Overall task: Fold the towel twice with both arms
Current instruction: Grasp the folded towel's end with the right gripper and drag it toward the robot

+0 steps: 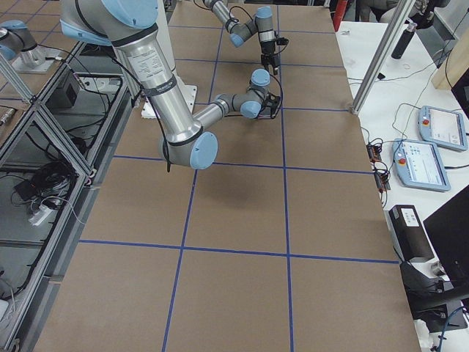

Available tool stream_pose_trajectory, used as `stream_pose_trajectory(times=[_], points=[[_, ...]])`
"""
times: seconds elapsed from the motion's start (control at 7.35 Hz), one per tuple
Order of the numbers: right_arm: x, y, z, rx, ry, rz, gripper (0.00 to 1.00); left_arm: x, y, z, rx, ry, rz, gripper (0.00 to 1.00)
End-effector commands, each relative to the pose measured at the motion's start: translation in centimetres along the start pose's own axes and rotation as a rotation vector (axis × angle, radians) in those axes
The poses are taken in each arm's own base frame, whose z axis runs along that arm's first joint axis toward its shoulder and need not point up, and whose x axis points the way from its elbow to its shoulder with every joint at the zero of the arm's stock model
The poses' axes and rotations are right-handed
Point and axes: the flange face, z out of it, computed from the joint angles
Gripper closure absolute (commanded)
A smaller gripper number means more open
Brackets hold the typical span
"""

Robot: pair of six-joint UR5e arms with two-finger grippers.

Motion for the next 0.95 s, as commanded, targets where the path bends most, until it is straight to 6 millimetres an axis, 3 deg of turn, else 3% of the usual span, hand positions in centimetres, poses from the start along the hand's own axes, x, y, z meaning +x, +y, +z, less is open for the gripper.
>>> stream_pose_trajectory(times=[0.0,0.14,0.41,0.82], points=[[0.2,-0.6,-0.9,-0.019,-0.010,0.001,1.00,-0.1,-0.1,0.1,0.002,-0.002,-0.002,0.00],[0.3,-1.8,-2.0,-0.034,-0.013,0.014,1.00,-0.2,-0.1,0.1,0.001,-0.004,-0.002,0.00],[2.8,-5.3,-4.8,-0.072,-0.012,0.058,1.00,-0.2,-0.2,0.1,0.004,-0.005,-0.004,0.00],[4.0,-7.5,-5.5,-0.014,-0.005,0.078,1.00,-0.2,-0.3,0.2,0.004,-0.006,-0.004,0.00]])
